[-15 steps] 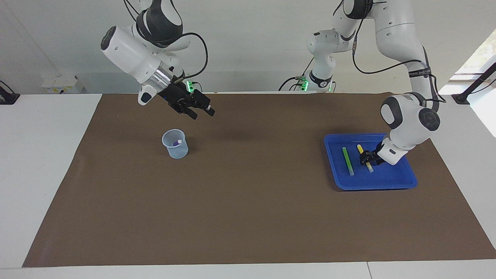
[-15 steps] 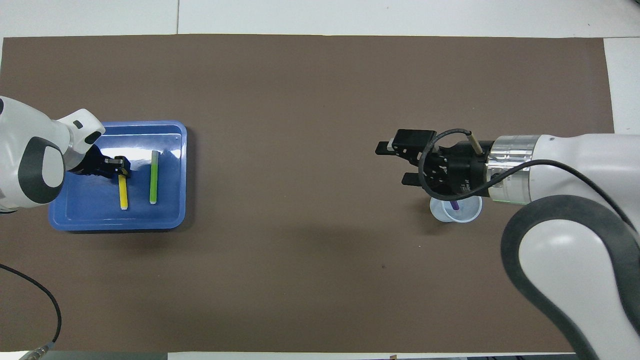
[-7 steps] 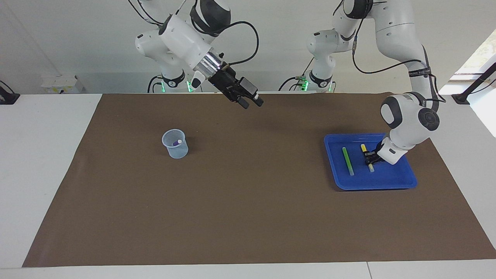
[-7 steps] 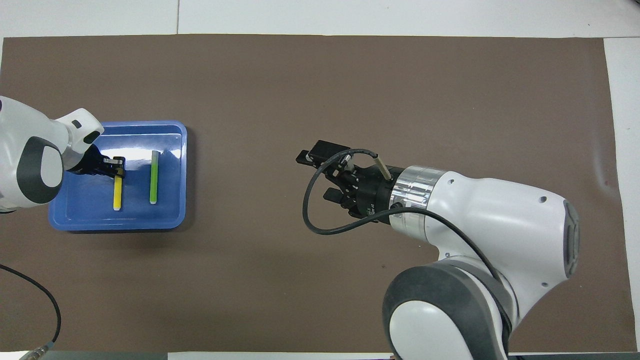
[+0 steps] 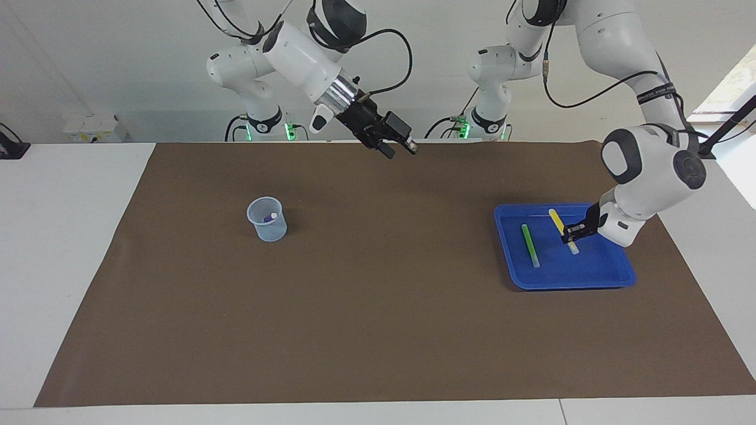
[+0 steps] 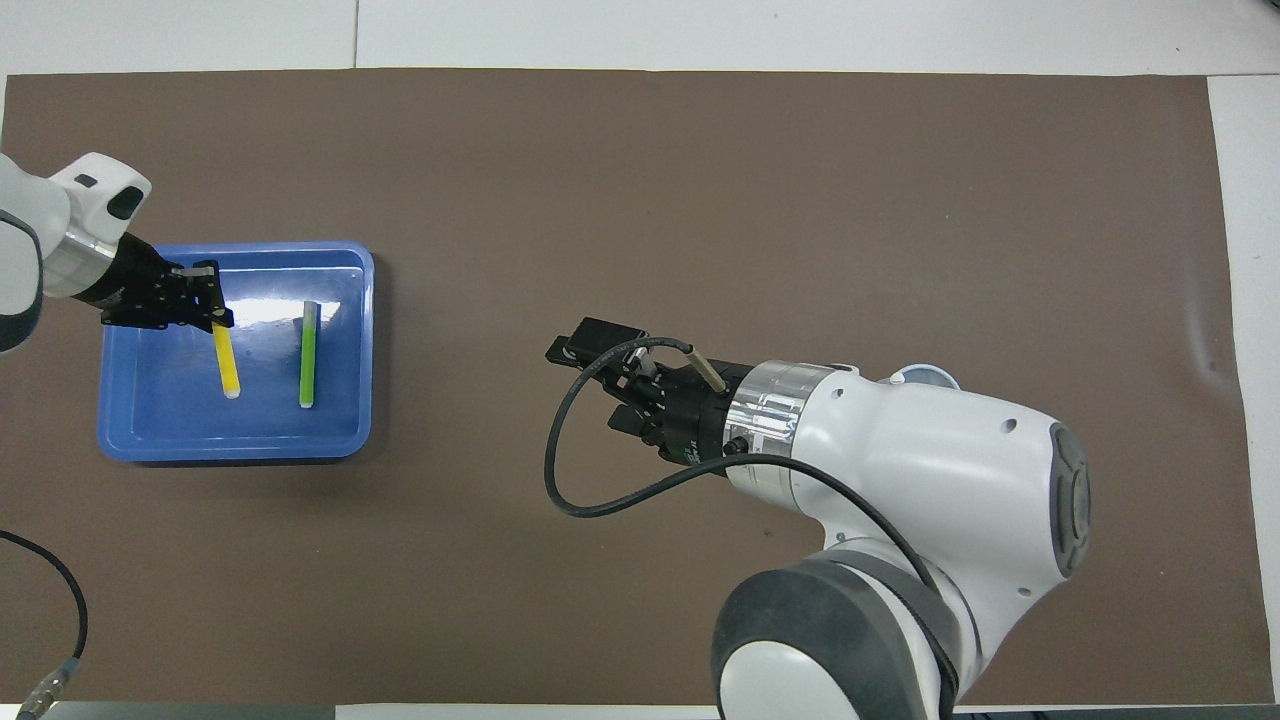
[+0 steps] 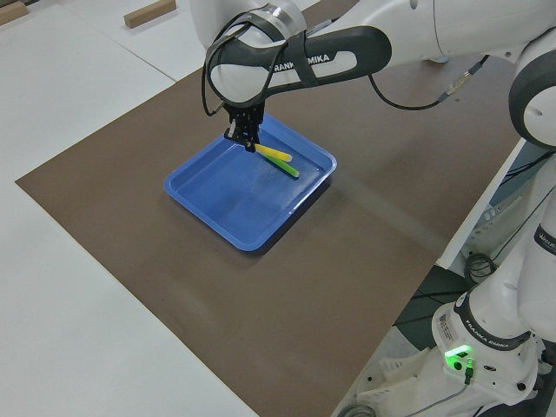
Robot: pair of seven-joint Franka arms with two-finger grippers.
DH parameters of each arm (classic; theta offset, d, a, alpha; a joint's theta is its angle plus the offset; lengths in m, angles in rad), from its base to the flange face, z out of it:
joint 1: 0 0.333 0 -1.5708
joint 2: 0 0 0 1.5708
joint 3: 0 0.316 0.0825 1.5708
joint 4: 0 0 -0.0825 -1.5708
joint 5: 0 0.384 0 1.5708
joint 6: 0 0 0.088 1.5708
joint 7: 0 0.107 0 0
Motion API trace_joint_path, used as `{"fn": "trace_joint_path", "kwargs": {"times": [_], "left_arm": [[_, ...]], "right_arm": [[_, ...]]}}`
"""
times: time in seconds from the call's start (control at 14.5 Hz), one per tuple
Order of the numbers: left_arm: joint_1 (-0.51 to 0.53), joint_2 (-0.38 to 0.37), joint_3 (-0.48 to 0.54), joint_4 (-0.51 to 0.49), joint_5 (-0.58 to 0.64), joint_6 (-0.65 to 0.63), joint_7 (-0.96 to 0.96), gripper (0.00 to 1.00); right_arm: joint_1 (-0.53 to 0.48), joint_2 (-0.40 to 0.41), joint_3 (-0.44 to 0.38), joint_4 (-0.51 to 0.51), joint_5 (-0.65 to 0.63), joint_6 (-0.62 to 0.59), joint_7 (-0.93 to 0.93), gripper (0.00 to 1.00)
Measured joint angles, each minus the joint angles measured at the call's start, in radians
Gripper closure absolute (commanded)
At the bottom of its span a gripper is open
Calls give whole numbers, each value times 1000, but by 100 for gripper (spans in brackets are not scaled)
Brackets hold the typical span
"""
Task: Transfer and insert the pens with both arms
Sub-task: 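Lift the yellow pen toward the right gripper with the left gripper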
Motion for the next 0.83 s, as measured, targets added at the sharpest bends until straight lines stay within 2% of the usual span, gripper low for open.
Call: {"fn": "trace_joint_path", "kwargs": {"times": [0.14,0.41,0.62,0.83], "left_arm": [[-10,-37,-9,53,-82,-104,-214,100],[-49,-101,-19,61,-271,-198,-581,100],[-86,-121,-22,38,-404,-222,-799,100],[-135,-147,-23,-31,-505,-220,-899,100]], "right_arm": [[18,10,0,0,0,27,0,0],[45,13,0,0,0,48,3,0],[69,13,0,0,0,72,16,0],[132,17,2,0,0,160,21,0]]}}
